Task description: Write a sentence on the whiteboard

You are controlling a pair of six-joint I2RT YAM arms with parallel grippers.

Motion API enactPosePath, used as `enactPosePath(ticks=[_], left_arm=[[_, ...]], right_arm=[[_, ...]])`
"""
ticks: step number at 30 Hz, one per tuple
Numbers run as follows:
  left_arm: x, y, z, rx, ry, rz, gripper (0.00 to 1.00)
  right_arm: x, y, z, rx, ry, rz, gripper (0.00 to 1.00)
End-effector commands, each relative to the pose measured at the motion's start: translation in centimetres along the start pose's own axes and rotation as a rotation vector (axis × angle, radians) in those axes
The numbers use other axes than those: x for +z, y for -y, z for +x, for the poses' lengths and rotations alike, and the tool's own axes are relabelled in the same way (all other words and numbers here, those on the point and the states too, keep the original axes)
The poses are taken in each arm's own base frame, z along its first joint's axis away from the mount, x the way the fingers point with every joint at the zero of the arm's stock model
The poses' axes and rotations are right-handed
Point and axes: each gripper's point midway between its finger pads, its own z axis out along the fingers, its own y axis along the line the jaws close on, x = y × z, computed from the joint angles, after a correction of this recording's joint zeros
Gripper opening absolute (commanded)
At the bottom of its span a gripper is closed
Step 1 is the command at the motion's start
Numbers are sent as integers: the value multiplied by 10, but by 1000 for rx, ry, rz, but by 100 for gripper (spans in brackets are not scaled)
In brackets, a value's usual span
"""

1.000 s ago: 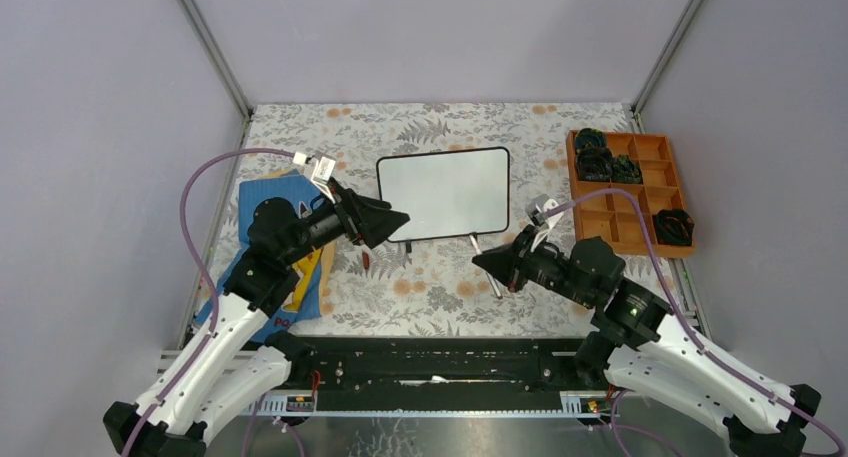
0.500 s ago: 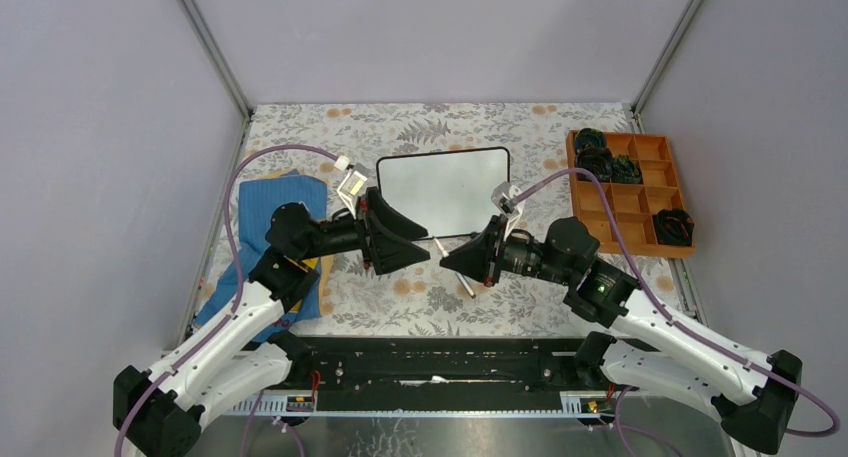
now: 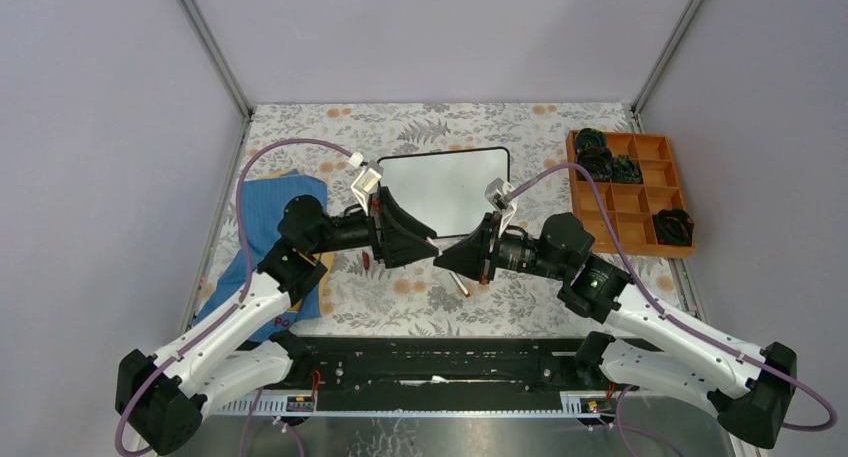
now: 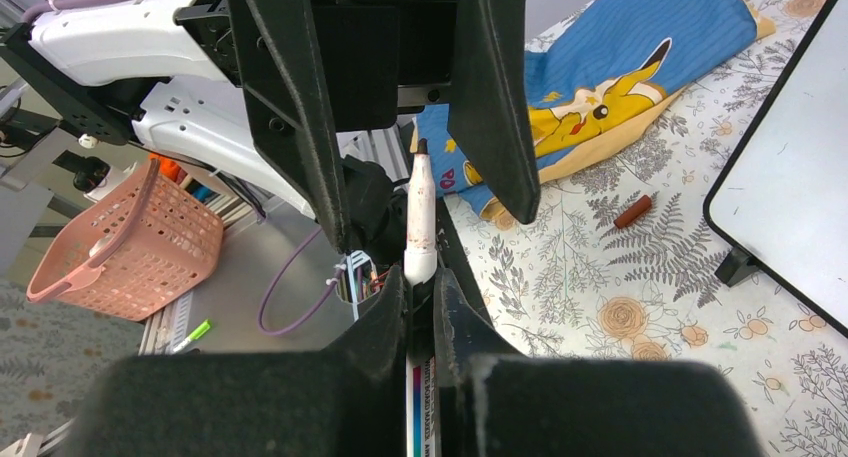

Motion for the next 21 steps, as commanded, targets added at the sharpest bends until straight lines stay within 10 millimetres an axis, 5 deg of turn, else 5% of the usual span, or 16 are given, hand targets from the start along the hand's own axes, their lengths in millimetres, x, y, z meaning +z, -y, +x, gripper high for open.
enactPosePath(ticks=[1, 14, 18, 21], left_arm=[[4, 11, -12, 49, 22, 33, 60], [7, 13, -7, 39, 18, 51, 23], [6, 15, -8, 31, 31, 59, 2], [5, 16, -11, 24, 60, 49, 0]], right_arm=[[0, -23, -29, -43, 69, -73, 0], [-2, -21, -26, -41, 75, -66, 0], [-2, -21, -26, -37, 78, -69, 0], [-3, -22, -27, -28, 86, -72, 0]])
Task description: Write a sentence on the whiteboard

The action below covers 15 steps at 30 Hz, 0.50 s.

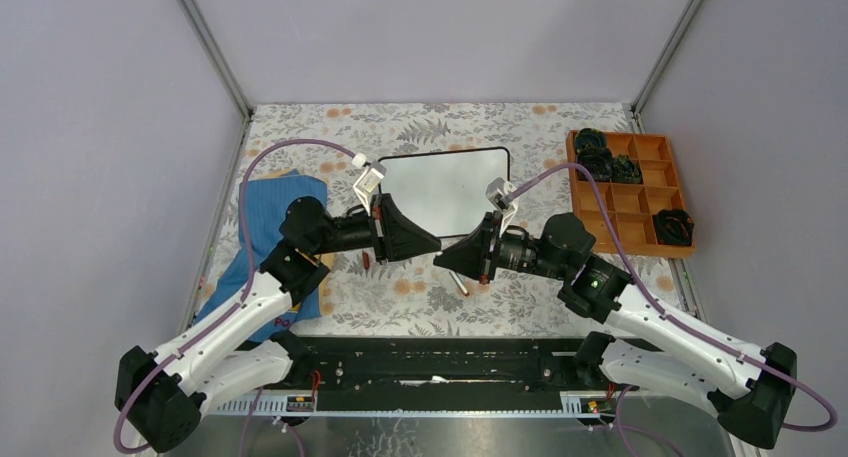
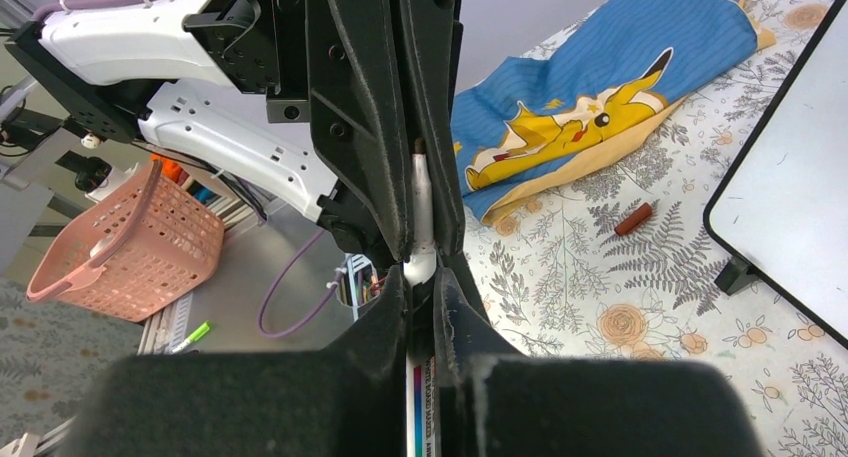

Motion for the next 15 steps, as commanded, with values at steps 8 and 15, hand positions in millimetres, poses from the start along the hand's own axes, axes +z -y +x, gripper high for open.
enactPosePath(ticks=[8, 15], left_arm=[[-8, 8, -37, 23, 245, -35, 0], [-28, 6, -66, -93, 509, -59, 0]], right_arm=[[-6, -21, -35, 29, 148, -48, 51], [-15, -21, -56, 127, 355, -75, 74]])
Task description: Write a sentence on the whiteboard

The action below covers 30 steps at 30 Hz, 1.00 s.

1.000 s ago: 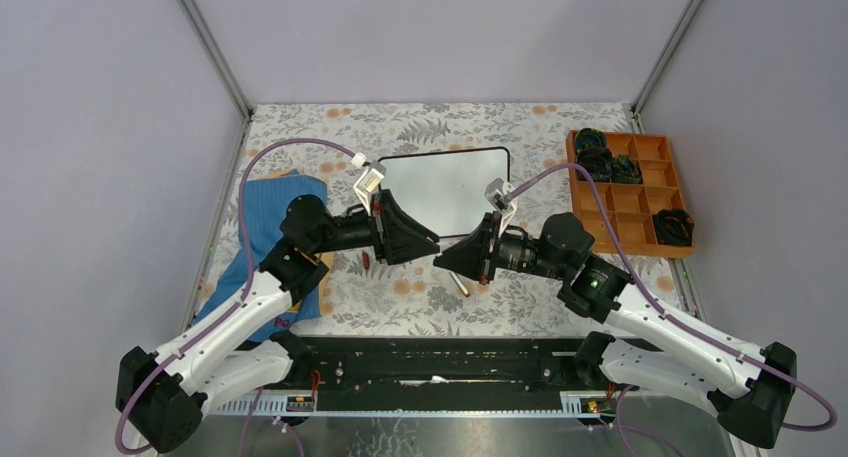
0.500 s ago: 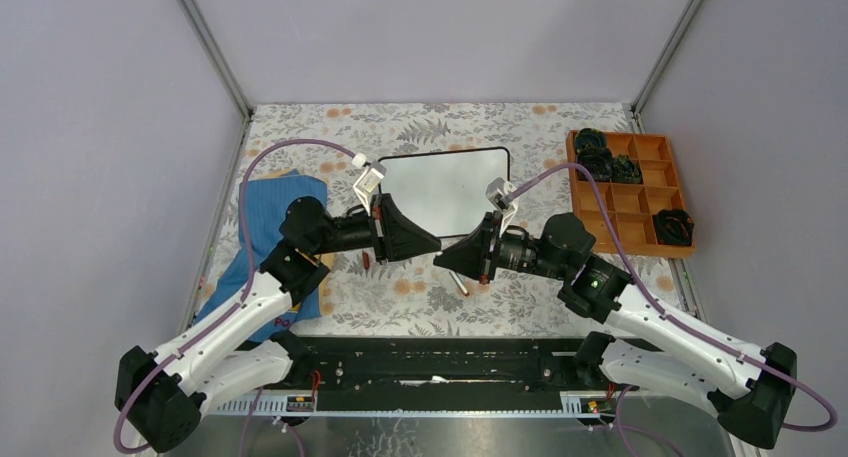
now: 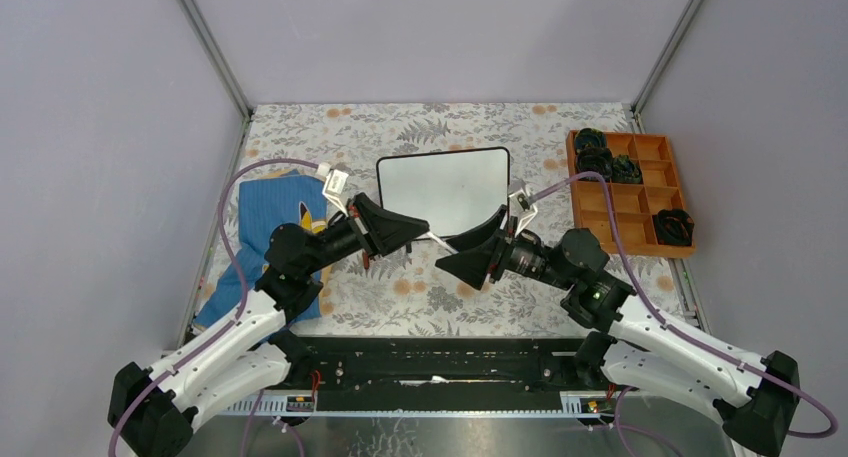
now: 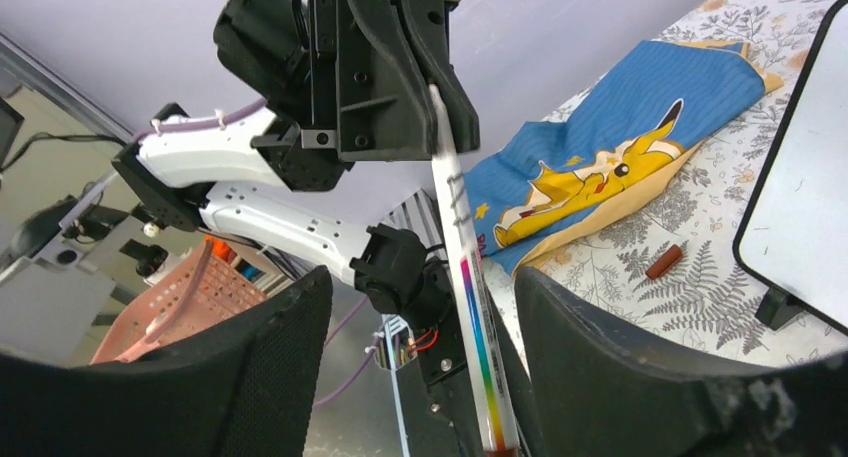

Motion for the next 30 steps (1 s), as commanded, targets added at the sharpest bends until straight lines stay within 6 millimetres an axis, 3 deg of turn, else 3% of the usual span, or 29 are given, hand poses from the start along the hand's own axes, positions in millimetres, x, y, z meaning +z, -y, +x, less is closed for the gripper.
enactPosePath(ticks=[1, 6, 14, 30], left_arm=[[-7, 11, -45, -63, 266, 11, 0], [-10, 13, -62, -101, 350, -18, 0], [-22, 10, -77, -226, 483, -40, 0], [-21, 1, -68, -305, 516, -75, 0]], right_arm=[[-1, -20, -42, 55, 217, -72, 76], [1, -21, -62, 103, 298, -59, 81], [9, -18, -85, 190, 395, -46, 74], [34, -24, -99, 226, 388, -92, 54]])
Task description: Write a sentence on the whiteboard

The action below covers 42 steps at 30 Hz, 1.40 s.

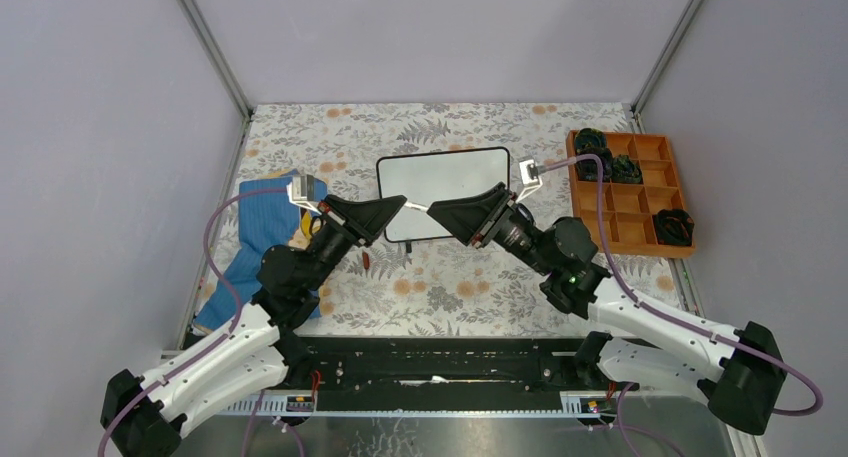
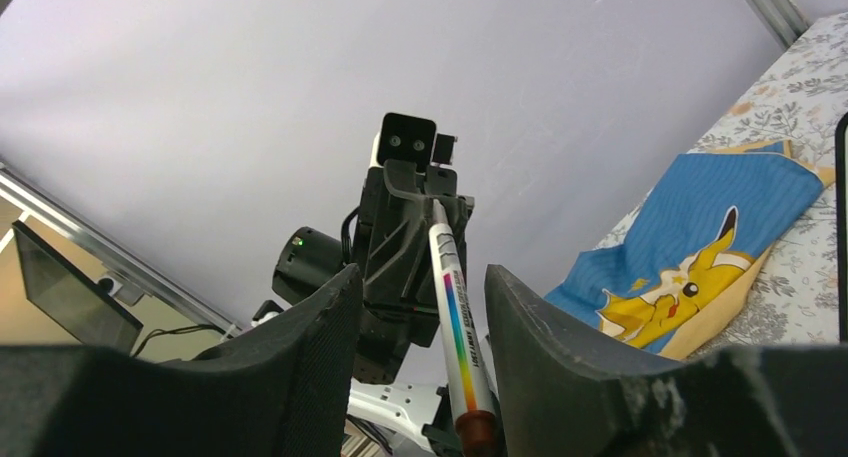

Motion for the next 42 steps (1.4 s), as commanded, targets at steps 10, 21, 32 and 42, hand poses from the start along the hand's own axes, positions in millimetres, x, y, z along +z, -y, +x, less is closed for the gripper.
enactPosePath(ticks=[10, 21, 32, 42], left_arm=[[0, 8, -15, -21, 95, 16, 0], [2, 5, -9, -19, 72, 4, 0], [3, 5, -3, -20, 49, 5, 0], [0, 4, -3, -14, 47, 0, 0]], right_arm=[[7, -32, -16, 9, 36, -105, 47], [9, -30, -15, 7, 27, -93, 39], [10, -25, -16, 10, 39, -69, 39], [9, -23, -17, 5, 46, -54, 39]])
